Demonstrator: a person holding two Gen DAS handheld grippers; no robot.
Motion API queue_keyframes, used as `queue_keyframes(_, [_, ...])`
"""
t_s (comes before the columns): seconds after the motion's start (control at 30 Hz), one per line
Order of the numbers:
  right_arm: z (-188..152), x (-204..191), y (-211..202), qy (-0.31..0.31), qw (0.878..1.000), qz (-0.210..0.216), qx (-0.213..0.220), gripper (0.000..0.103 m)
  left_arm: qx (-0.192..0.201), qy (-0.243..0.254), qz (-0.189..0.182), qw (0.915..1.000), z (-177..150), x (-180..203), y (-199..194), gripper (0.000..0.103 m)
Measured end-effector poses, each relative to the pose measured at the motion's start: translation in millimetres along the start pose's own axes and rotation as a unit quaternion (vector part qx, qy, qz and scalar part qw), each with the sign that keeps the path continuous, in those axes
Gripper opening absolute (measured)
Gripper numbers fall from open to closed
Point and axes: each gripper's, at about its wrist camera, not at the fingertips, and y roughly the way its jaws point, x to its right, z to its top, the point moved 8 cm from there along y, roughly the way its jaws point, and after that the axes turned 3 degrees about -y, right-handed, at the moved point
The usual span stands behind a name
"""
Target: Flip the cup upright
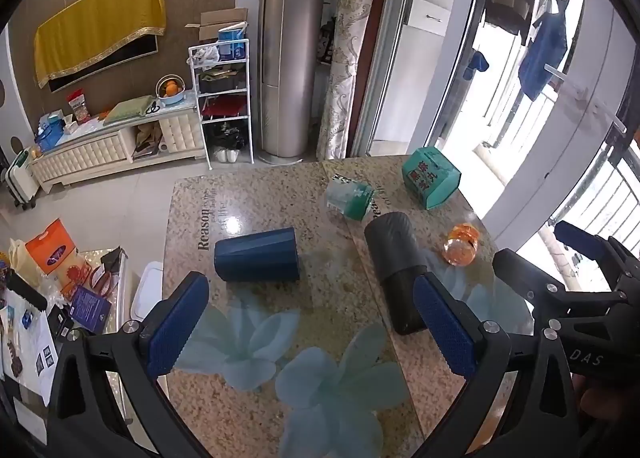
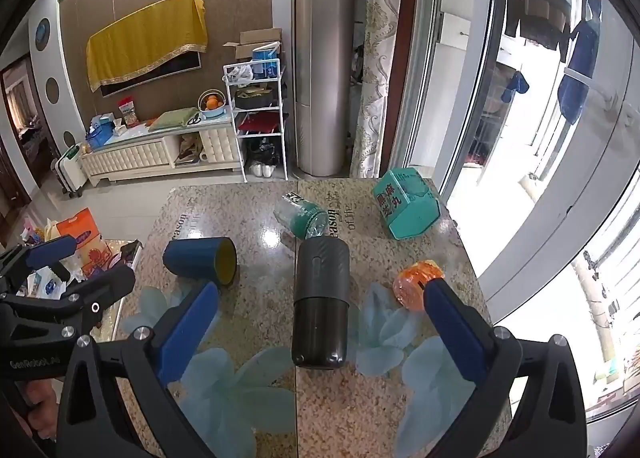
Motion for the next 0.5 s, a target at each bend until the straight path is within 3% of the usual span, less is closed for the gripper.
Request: queue_keyframes(0.5, [-4.0, 0.0, -0.5, -0.004, 1.0, 0.001, -0.005, 0.103, -0.008, -0.007, 0.0, 0.9999, -6.4, 0.7, -2.0, 0.103])
